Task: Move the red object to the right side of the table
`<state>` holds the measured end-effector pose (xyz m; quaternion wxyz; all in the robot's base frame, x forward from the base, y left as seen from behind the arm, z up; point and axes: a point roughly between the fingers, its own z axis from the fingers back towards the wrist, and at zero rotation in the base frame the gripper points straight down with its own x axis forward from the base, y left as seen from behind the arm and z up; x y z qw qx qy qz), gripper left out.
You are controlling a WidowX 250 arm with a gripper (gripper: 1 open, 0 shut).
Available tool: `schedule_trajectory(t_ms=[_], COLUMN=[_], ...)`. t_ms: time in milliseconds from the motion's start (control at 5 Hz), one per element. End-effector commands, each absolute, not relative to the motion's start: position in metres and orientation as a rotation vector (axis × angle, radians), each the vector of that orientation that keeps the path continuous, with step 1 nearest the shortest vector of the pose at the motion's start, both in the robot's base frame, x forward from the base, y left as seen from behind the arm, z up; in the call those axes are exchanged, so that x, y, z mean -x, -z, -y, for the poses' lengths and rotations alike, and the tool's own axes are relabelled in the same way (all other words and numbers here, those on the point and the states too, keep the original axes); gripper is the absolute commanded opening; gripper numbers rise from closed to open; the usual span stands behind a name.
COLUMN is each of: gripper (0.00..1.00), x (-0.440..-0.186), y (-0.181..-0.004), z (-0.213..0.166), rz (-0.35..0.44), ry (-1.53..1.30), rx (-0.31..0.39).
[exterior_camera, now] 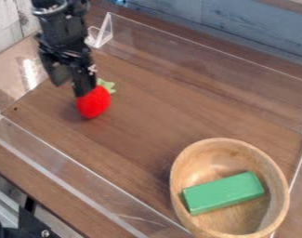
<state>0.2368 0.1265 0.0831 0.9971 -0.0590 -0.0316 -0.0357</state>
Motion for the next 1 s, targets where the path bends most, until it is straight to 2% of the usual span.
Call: schedule_trajectory(t_ms=[0,600,800], gripper=[1.00,1.00,1.00], x=[-0.253,-0.260,-0.266], y=[-0.088,-0.062,-0.053], z=[-0.135,-0.163,-0.154], rz=[0.140,0.179,0.182], ry=[0.087,0.079,0.044], rx=[0.103,0.148,0.162])
